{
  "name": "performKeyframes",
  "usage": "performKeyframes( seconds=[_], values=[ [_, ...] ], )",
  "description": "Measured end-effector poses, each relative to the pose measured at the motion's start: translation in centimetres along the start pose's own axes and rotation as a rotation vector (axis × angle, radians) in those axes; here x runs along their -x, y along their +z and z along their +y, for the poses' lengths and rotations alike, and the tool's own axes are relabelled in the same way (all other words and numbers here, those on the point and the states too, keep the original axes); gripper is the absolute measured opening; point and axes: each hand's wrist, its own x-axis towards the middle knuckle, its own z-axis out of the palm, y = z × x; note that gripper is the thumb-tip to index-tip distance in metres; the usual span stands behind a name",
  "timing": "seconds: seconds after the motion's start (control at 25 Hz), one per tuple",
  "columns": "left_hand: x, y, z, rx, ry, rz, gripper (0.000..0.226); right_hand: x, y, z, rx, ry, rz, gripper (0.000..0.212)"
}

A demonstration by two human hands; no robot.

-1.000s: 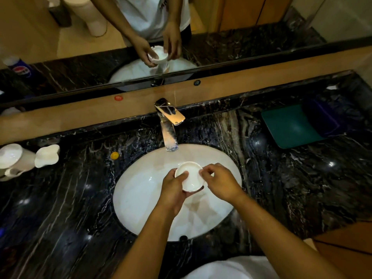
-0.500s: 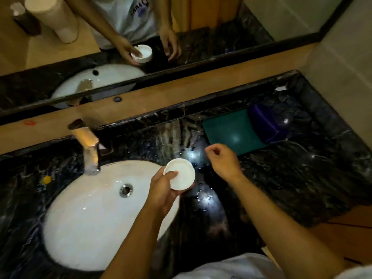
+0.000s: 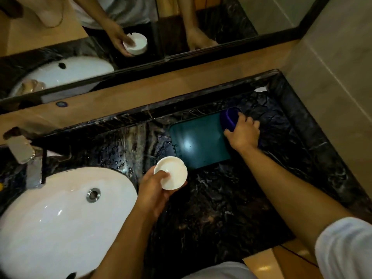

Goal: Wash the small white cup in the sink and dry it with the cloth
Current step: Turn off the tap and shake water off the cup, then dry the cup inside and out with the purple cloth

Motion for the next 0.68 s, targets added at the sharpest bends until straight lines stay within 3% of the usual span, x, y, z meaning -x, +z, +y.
performKeyframes(
  seconds=[0.08,0.2,0.4,0.56,0.68],
  values=[
    [-0.1,-0.4,0.1,-0.014,0.018,0.0,0.034,0.4,0.2,-0.2,-0.114,-0.051,0.024,0.072],
    [0.1,-1.7,0.3,0.005,0.034,0.006,0.037,3.1,-0.6,-1.5,-0.513,0.01,-0.013,0.058],
    [1.7,-4.8,0.4,0.121,-0.001,-0.059,0.046,13.4,-2.7,-6.1,-1.148,0.064,-0.287,0.03],
    [4.0,-8.6,1.8,0.202,-0.056,-0.156,0.048,22.6,-0.9,-11.1,-1.2,-0.032,-0.489,0.018],
    [5.9,-12.7,3.0,0.262,-0.043,-0.301,0.053,27.6,1.2,-14.6,-0.986,-0.201,-0.447,0.023]
  ],
)
